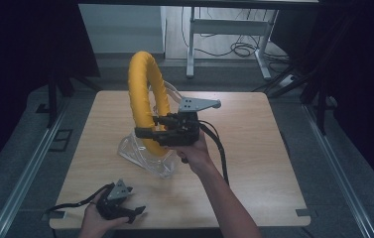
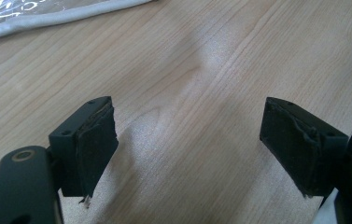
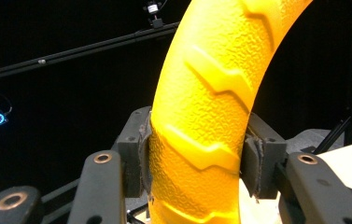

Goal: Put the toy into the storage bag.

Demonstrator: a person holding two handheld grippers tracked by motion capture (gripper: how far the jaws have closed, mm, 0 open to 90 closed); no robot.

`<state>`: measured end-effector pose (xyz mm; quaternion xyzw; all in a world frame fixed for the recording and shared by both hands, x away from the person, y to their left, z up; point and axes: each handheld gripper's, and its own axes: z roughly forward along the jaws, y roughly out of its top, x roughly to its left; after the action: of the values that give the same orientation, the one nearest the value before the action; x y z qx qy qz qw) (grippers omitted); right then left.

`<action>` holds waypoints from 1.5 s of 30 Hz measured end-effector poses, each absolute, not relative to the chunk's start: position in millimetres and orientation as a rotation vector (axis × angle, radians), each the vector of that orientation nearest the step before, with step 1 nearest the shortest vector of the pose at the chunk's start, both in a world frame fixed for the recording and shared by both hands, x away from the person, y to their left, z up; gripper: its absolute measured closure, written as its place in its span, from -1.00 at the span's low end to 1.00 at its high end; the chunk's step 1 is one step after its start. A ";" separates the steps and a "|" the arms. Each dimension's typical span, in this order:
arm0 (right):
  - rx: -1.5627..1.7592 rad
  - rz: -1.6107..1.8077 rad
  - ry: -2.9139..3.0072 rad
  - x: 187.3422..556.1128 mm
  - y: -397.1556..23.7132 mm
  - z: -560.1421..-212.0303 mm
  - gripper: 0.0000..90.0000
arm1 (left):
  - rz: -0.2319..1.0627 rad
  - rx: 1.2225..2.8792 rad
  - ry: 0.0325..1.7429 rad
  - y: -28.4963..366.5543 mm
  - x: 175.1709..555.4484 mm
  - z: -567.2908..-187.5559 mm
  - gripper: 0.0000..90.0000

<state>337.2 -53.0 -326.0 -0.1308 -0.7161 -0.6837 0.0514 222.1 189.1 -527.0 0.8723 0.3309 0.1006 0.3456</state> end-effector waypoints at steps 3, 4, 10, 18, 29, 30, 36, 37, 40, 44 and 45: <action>-0.410 -2.081 -2.181 340.0 -54.4 -332.5 0.14 | 0.261 2.264 0.859 189.2 222.1 -526.9 -0.59; -0.410 -2.081 -2.181 340.0 -54.4 -332.5 0.14 | 0.261 2.264 0.859 189.2 222.1 -526.9 -0.59; -0.436 -2.077 -2.165 344.4 -56.4 -342.3 0.14 | 0.263 2.261 0.859 189.3 222.1 -526.8 -0.59; -0.459 -2.054 -2.172 349.9 -56.4 -353.1 0.14 | 0.261 2.260 0.859 189.3 222.1 -526.8 -0.59; -0.523 -2.004 -2.166 362.1 -56.5 -378.2 0.14 | 0.259 2.266 0.855 189.4 222.4 -527.1 -0.59; -0.524 -2.000 -2.167 362.7 -56.2 -379.7 0.13 | 0.261 2.271 0.852 189.6 222.6 -527.0 -0.59; -0.530 -1.976 -2.178 364.8 -54.6 -389.0 0.13 | 0.259 2.270 0.851 189.4 222.1 -527.3 -0.59; -0.535 -1.971 -2.179 365.6 -54.5 -390.9 0.13 | 0.259 2.271 0.852 189.3 222.0 -527.4 -0.59; -0.565 -1.961 -2.206 368.3 -55.6 -398.3 0.10 | 0.259 2.272 0.852 189.2 222.0 -527.5 -0.59; -0.618 -1.975 -2.175 376.0 -61.0 -411.0 0.07 | 0.250 2.269 0.855 188.0 222.1 -528.5 -0.59; -0.629 -1.989 -2.161 378.7 -64.5 -411.6 0.05 | 0.253 2.274 0.854 188.0 222.1 -528.6 -0.59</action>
<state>378.7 -64.5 -411.6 -0.2090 -0.7176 -0.6607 0.0688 222.1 188.0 -528.6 0.8748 0.3286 0.0972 0.3425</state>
